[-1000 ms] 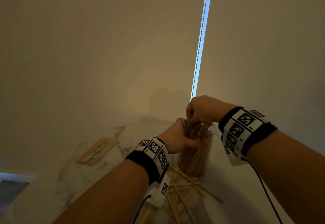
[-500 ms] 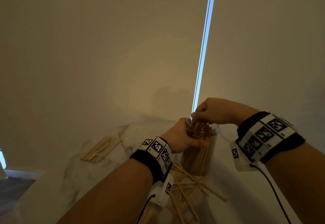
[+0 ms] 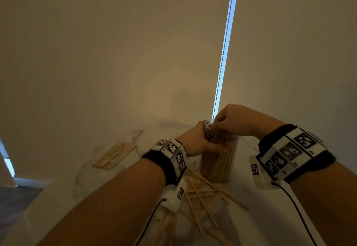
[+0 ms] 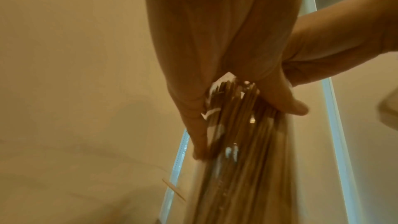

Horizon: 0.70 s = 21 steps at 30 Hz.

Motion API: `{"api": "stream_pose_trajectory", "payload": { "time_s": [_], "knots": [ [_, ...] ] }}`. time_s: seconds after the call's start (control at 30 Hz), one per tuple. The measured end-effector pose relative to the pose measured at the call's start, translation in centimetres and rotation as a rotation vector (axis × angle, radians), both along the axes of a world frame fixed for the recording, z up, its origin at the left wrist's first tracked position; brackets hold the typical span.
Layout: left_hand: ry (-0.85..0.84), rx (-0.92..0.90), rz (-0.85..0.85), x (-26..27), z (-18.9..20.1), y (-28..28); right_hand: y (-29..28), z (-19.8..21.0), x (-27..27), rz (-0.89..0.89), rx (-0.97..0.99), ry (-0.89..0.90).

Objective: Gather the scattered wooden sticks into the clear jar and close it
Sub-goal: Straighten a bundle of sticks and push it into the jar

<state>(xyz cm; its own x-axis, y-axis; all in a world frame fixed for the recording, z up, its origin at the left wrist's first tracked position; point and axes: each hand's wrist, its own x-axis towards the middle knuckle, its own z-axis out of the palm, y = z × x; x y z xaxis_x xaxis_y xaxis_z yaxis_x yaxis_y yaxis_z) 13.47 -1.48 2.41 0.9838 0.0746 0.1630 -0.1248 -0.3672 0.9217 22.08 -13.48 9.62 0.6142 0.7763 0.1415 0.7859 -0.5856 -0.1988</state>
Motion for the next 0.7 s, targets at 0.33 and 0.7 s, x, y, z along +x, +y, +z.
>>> {"api": "stream_pose_trajectory", "payload": {
  "time_s": [0.33,0.7],
  "knots": [
    [0.702,0.968,0.29,-0.8,-2.0,7.2,-2.1,-6.4,-5.6,0.06,-0.437,0.015],
    [0.601,0.946,0.285,-3.0,-5.9,4.1,-1.7,-11.4,-9.2,0.047,-0.56,-0.037]
  ]
}}
